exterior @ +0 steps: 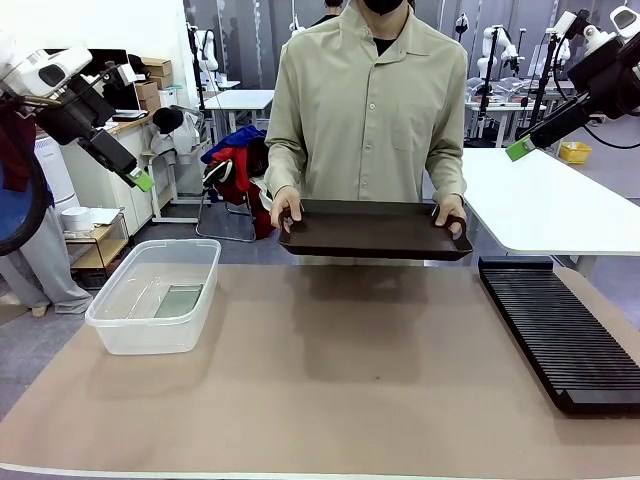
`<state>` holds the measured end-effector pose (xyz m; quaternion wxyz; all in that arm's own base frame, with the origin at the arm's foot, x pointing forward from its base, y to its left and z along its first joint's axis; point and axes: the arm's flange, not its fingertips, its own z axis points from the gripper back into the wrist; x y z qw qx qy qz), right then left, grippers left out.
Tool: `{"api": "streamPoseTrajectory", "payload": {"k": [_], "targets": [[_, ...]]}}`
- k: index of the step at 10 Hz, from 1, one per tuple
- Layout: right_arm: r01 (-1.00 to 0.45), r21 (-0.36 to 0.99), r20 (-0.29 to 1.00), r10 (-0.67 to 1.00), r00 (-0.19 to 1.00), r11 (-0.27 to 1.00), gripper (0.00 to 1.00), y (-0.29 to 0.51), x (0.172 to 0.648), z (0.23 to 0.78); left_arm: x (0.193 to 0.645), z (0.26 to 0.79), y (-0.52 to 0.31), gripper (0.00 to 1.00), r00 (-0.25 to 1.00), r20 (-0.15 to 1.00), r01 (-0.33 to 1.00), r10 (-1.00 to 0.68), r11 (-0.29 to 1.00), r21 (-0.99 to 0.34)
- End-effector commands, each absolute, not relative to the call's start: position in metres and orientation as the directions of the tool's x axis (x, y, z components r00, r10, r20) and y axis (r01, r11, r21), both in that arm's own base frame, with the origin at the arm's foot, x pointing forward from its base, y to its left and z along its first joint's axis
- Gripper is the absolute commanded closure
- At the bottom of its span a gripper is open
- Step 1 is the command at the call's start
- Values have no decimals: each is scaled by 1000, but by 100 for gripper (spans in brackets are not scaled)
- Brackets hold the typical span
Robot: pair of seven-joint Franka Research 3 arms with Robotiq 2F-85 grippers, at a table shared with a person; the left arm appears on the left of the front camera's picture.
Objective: Sort PCBs into racks and boxes based on the side picked up.
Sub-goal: If the short side of the Blank PCB is picked up, insert it into the PCB Rack ; if the long side is picked up, place it in the Organizing box.
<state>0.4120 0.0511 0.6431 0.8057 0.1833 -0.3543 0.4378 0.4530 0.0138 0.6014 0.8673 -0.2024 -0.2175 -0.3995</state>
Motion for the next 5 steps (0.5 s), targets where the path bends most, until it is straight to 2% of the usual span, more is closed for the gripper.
{"api": "streamPoseTrajectory", "payload": {"k": [1, 5], "targets": [[-837, -12, 737, 571, 362, 547, 0, 52, 412, 641, 450, 607, 15, 0, 569, 556, 799, -606, 569, -197], [-837, -12, 737, 571, 362, 547, 0, 52, 412, 641, 433, 630, 21, 0, 452, 646, 883, -616, 409, -228]]}}
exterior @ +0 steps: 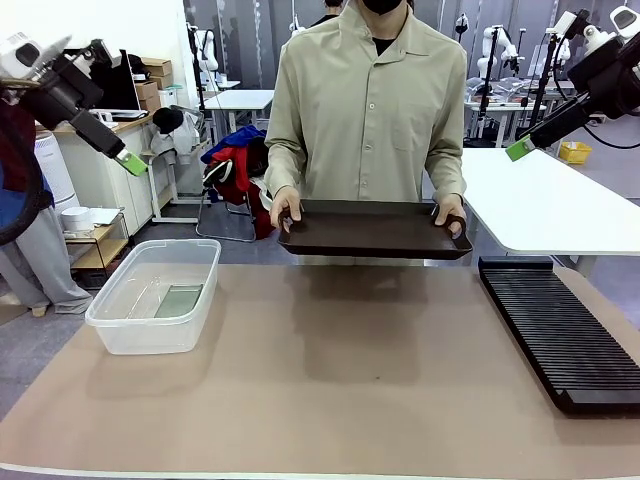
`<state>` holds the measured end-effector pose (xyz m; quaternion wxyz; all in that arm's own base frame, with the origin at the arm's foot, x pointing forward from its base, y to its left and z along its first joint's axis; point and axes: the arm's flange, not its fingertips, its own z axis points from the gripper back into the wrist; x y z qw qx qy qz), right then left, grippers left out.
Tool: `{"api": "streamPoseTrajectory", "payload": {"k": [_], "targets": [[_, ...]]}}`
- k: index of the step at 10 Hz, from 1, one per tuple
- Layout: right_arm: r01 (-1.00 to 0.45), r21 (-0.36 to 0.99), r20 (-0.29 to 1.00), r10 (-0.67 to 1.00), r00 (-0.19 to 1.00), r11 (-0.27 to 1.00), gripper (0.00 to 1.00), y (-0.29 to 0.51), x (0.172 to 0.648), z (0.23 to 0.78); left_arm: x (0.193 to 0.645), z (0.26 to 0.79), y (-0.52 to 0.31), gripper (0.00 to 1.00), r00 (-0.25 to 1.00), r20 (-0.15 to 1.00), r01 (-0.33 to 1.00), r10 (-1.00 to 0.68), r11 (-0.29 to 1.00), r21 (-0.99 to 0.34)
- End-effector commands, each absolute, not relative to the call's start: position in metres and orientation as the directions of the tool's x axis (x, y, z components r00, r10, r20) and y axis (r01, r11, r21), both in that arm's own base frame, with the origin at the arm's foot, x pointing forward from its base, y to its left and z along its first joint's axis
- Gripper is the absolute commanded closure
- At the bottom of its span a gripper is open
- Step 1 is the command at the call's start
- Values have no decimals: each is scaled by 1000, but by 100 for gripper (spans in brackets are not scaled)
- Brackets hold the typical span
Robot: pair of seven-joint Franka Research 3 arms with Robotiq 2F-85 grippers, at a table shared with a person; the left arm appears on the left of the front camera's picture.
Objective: Sort PCBs into racks and boxes based on the side picked up.
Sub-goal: If the short side of the Blank PCB is picked up, insert it into the PCB Rack ; if the long side is picked up, place it in the Organizing box.
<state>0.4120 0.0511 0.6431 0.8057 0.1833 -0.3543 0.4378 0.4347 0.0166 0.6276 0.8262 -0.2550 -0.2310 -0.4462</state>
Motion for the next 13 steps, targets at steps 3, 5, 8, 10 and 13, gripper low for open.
{"api": "streamPoseTrajectory", "payload": {"k": [3, 5, 8, 10, 13], "targets": [[-837, -12, 737, 571, 362, 547, 0, 52, 412, 641, 426, 645, 23, 0, 368, 681, 914, -633, 382, -138], [-837, -12, 737, 571, 362, 547, 0, 52, 412, 641, 425, 650, 22, 0, 355, 685, 914, -636, 390, -112], [-837, -12, 737, 571, 362, 547, 0, 52, 412, 641, 425, 650, 23, 0, 373, 709, 900, -599, 419, -119], [-837, -12, 737, 571, 362, 547, 0, 52, 412, 641, 426, 656, 23, 0, 379, 672, 904, -636, 411, -121], [-837, -12, 737, 571, 362, 547, 0, 52, 412, 641, 426, 656, 23, 0, 379, 672, 904, -636, 411, -121]]}}
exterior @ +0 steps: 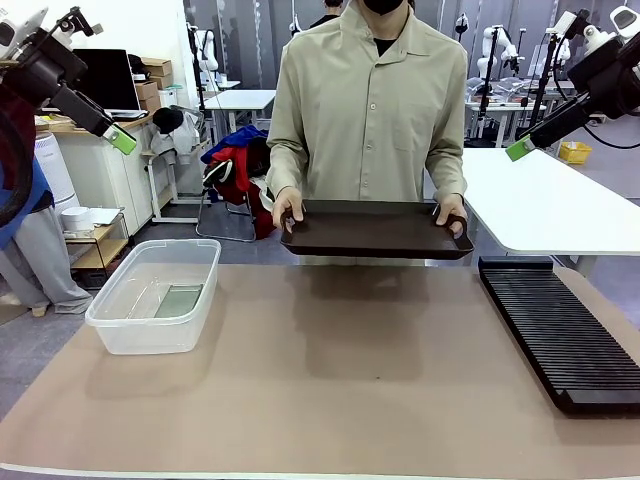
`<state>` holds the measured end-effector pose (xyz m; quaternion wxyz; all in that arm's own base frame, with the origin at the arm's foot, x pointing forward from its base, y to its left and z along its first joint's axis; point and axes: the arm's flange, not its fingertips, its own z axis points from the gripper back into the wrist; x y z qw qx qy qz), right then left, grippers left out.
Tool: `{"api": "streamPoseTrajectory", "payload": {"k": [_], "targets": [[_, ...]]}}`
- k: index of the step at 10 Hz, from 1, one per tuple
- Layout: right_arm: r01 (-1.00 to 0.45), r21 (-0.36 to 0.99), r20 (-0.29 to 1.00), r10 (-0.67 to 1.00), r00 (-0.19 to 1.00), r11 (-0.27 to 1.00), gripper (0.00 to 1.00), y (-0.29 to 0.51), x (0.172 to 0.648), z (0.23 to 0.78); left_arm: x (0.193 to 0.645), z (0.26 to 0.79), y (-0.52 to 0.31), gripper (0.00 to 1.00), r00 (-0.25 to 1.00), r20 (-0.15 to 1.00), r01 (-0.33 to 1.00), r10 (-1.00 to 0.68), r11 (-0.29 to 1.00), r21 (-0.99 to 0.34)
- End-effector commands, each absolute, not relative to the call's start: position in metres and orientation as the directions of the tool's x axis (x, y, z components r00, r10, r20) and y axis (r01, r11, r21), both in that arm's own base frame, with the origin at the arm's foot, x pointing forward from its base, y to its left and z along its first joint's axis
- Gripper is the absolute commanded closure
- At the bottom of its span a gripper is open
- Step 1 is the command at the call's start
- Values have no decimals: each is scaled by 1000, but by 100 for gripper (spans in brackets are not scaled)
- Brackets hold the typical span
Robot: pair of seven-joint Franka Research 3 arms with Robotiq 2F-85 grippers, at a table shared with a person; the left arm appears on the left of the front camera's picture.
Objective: Sort PCBs into racks and boxes based on the side picked up.
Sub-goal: If the short side of the Blank PCB is picked up, insert it into the PCB Rack ; if the long side is picked up, place it in the Organizing box.
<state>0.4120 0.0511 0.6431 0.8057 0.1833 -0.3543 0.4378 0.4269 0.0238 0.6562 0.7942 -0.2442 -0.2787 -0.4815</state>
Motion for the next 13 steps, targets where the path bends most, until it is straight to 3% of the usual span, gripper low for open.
{"api": "streamPoseTrajectory", "payload": {"k": [1, 13], "targets": [[-837, -12, 737, 571, 362, 547, 0, 52, 412, 641, 426, 656, 23, 0, 379, 672, 904, -636, 411, -121], [-837, -12, 737, 571, 362, 547, 0, 52, 412, 641, 426, 656, 23, 0, 379, 672, 904, -636, 411, -121]]}}
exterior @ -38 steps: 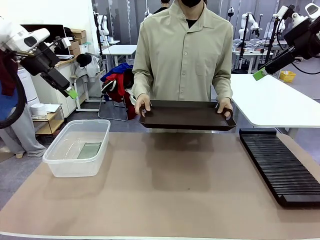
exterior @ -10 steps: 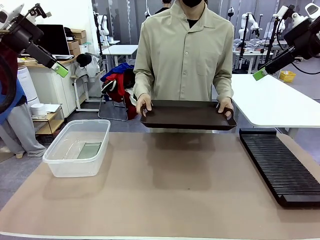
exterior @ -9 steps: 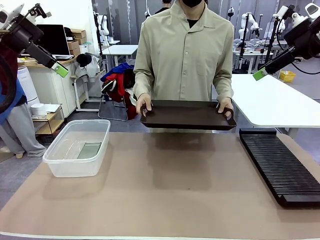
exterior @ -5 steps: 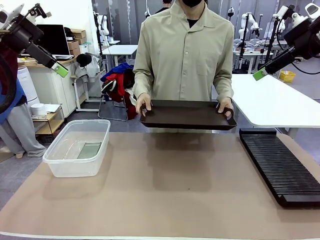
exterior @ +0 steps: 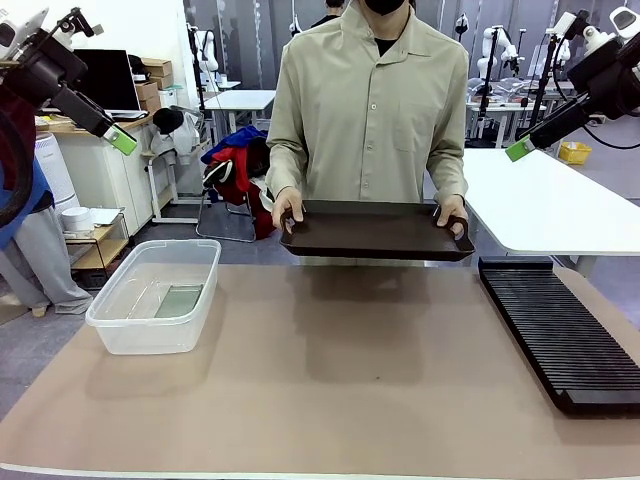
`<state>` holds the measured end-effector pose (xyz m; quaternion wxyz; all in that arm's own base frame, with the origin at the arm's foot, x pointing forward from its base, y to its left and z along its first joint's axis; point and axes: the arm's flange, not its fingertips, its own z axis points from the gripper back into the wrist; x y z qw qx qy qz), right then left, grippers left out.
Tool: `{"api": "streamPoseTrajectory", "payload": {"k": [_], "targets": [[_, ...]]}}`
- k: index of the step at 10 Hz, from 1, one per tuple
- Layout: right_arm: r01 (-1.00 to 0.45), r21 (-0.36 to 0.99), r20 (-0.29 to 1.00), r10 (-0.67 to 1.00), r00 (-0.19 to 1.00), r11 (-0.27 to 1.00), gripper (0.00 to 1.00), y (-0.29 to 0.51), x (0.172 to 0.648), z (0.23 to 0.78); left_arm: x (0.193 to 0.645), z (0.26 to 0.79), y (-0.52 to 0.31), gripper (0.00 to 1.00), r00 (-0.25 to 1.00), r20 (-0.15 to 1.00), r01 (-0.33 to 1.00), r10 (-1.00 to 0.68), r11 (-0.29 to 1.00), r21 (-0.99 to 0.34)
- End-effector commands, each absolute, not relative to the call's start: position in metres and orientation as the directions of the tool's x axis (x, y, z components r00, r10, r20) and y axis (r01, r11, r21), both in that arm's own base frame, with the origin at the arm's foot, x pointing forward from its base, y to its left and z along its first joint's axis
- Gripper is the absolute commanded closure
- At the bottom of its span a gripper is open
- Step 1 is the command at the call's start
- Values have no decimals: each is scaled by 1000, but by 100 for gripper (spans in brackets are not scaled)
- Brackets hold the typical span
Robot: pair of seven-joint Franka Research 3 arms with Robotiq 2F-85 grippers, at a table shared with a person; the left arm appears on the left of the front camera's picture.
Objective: Sort PCBs into racks and boxes based on the side picked up.
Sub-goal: If the short side of the Blank PCB is picked up, insert it into the PCB Rack ; if the long side is picked up, place it in the Organizing box.
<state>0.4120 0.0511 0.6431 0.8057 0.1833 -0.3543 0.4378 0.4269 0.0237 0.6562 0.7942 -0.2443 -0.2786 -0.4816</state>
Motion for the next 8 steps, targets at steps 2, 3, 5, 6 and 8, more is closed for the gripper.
{"api": "streamPoseTrajectory", "payload": {"k": [2, 3, 5, 6, 8], "targets": [[-837, -12, 737, 571, 362, 547, 0, 52, 412, 641, 426, 656, 23, 0, 379, 672, 904, -636, 411, -121], [-837, -12, 737, 571, 362, 547, 0, 52, 412, 641, 426, 656, 23, 0, 379, 672, 904, -636, 411, -121], [-837, -12, 737, 571, 362, 547, 0, 52, 412, 641, 426, 656, 23, 0, 379, 672, 904, -636, 411, -121], [-837, -12, 737, 571, 362, 547, 0, 52, 412, 641, 426, 656, 23, 0, 379, 672, 904, -636, 411, -121], [-837, -12, 737, 571, 362, 547, 0, 52, 412, 641, 426, 656, 23, 0, 379, 672, 904, -636, 411, -121]]}}
